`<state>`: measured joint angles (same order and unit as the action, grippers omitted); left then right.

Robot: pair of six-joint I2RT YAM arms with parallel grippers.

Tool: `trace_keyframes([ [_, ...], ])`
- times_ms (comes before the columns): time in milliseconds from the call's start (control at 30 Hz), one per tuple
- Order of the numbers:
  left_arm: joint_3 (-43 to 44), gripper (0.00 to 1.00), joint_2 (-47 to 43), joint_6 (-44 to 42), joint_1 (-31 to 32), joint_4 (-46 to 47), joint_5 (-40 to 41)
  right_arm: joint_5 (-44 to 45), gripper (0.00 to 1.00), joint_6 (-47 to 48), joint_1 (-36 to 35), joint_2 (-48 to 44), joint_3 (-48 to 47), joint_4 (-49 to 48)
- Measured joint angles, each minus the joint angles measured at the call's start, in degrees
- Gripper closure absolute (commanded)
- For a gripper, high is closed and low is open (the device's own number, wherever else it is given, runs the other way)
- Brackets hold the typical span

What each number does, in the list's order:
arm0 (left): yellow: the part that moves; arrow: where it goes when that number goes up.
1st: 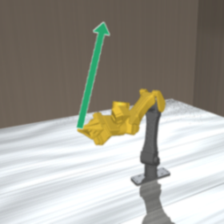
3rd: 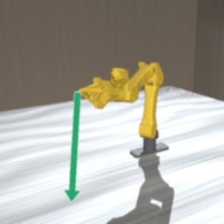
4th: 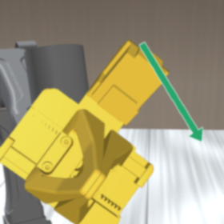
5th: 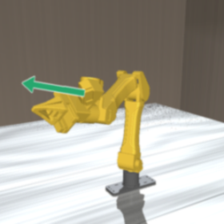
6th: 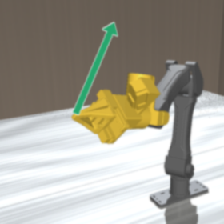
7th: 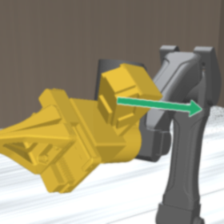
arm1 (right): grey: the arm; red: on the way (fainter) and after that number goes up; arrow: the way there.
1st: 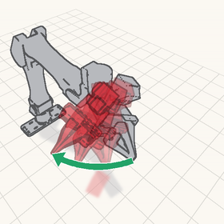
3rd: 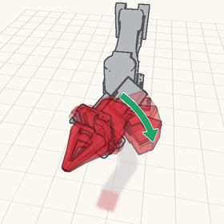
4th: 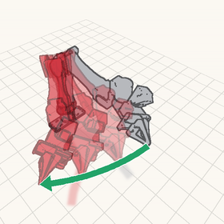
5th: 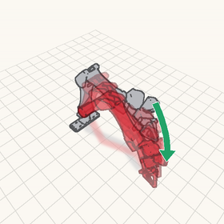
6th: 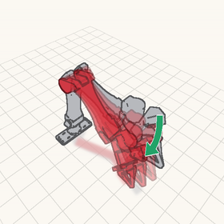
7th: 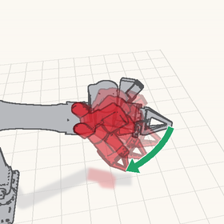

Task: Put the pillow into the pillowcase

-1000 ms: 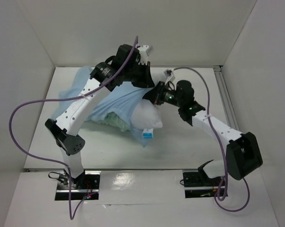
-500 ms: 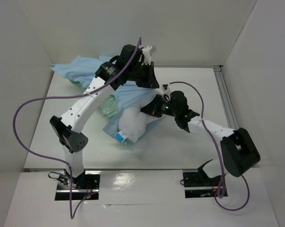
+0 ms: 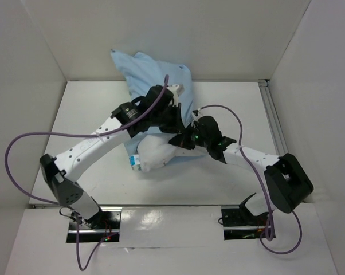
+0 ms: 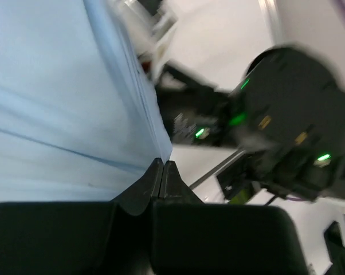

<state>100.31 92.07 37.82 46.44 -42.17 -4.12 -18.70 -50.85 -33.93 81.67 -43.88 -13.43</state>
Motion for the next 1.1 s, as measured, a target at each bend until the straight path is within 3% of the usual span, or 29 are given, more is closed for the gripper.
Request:
trace_keyframes([
  [33, -2.9, 0.77, -2.2, 0.4, 0.3, 0.1, 1.6, 0.1, 1.00, 0.7, -0.2, -0.3, 0.2, 1.8],
  [67, -5.1, 0.42, -4.4, 0.6, 0.6, -0.5, 3.3, 0.2, 0.95, 1.4, -0.3, -0.9, 0.2, 3.3],
  [100, -5.9, 0.31, -6.1, 1.0, 0.8, -1.5, 4.3, 0.5, 0.85, 2.3, -0.3, -1.8, 0.1, 4.9],
  [133, -5.9, 0.22, -7.5, 1.2, 1.1, -2.7, 4.7, 1.1, 0.70, 3.5, -0.3, -2.8, -0.3, 6.8],
  [167, -5.2, 0.11, -8.9, 1.5, 1.8, -4.1, 5.7, 1.7, 0.36, 4.6, -0.3, -3.8, -1.2, 9.1],
  [267, -1.6, 0.09, -11.0, 1.5, 3.0, -7.7, 11.1, 2.4, 0.11, 8.9, -0.3, -5.3, -7.1, 17.9],
  [367, -3.8, 0.11, -14.9, 3.3, 0.6, -10.5, 19.5, 4.7, 0.02, 13.4, -0.4, -7.2, -12.9, 27.2],
  [533, -23.5, 0.05, -26.6, 6.1, -11.9, -10.9, 26.7, 9.7, 0.01, 19.8, -0.5, -10.2, -20.3, 42.2],
  [633, -38.8, 0.00, -32.3, 5.9, -17.7, -6.6, 24.4, 11.6, 0.01, 23.2, -1.2, -9.7, -25.0, 49.1],
  [767, -54.6, 0.00, -33.6, 5.9, -19.3, 1.5, 19.6, 12.6, 0.01, 26.1, -2.6, -8.0, -29.9, 56.5],
  [900, -62.1, 0.00, -32.7, 6.0, -18.8, 8.9, 17.4, 15.2, 0.01, 25.6, -6.0, -7.5, -30.3, 60.0],
  [1100, -66.1, 0.01, -30.5, 7.6, -18.1, 21.8, 18.2, 21.4, 0.01, 18.2, -13.0, -4.4, -30.3, 58.6],
])
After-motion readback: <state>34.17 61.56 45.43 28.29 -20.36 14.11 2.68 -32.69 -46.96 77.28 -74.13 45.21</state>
